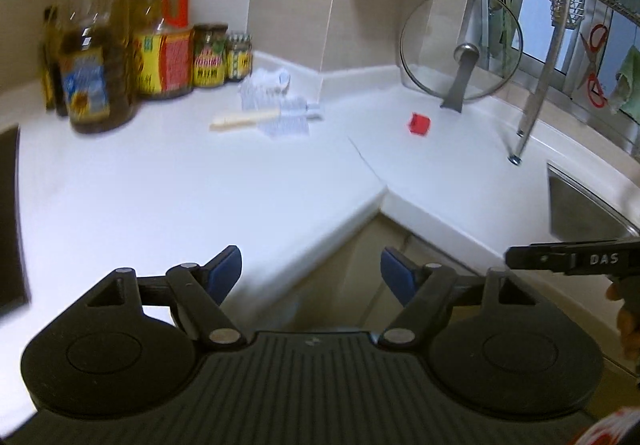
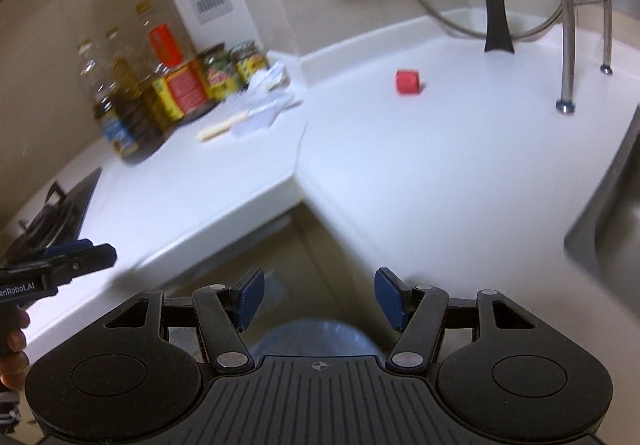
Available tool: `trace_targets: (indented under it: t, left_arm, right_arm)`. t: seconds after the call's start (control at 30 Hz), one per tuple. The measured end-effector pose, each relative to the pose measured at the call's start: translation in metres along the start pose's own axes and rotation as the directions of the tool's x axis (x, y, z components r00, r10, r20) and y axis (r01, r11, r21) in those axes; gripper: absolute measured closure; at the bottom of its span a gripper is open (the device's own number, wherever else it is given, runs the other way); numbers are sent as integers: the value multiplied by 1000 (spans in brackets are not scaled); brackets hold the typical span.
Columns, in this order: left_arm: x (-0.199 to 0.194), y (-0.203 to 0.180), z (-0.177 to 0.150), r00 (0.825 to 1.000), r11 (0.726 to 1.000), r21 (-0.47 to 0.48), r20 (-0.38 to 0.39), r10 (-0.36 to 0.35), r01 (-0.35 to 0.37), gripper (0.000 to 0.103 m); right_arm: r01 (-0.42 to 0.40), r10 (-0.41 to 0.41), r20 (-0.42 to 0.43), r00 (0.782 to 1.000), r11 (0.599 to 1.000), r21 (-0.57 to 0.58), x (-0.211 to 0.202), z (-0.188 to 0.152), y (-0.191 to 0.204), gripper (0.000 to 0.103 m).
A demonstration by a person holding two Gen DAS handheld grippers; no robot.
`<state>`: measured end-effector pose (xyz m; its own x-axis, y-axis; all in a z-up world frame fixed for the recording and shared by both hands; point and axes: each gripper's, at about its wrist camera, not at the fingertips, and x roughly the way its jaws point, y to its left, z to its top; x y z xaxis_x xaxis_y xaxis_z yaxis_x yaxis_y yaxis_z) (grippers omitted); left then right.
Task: Collect trash
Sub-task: 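Raise both open tools back up to the counter, then move the left tool toward the toothbrush and the right tool toward the red cap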
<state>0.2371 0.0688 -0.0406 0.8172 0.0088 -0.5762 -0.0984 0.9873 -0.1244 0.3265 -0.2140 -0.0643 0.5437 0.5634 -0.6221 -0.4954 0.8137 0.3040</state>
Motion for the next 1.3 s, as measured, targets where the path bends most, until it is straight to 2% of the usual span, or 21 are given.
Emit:
trace_targets:
  t: [0.3, 0.53, 0.63, 0.83, 1.03, 1.23, 1.3]
  left_arm:
    - [88, 16, 66, 998, 997, 27, 13, 68, -69, 30]
    - [158, 34, 107, 996, 994, 66, 8, 90, -90, 30]
    - [185, 45, 121, 994, 991, 77, 1, 108, -108, 30]
    - [229, 62, 141, 994, 992, 88, -51, 96, -91, 30]
    - [257, 63, 146, 987, 990, 126, -142, 78, -60, 31]
    - [248, 36, 140, 986, 979, 204, -167, 19, 16, 49]
    - [244, 25, 138, 985, 975, 220, -171, -3, 41, 60]
  right_arm:
    - [7, -7, 15, 1000, 1000, -6, 47, 76, -50, 42]
    - [32, -32, 11, 999, 999, 5, 82, 115, -82, 42]
    - [35, -35, 4, 999, 999, 20, 91, 124, -92, 42]
    - [48, -48, -13, 999, 998, 30, 103, 130, -106, 42]
    - [67, -66, -23, 998, 996, 53, 108, 132, -119, 42]
    - [66, -64, -26, 998, 995, 69, 111, 133, -126, 42]
    - [62, -60, -28, 998, 995, 73, 113, 133, -127, 42]
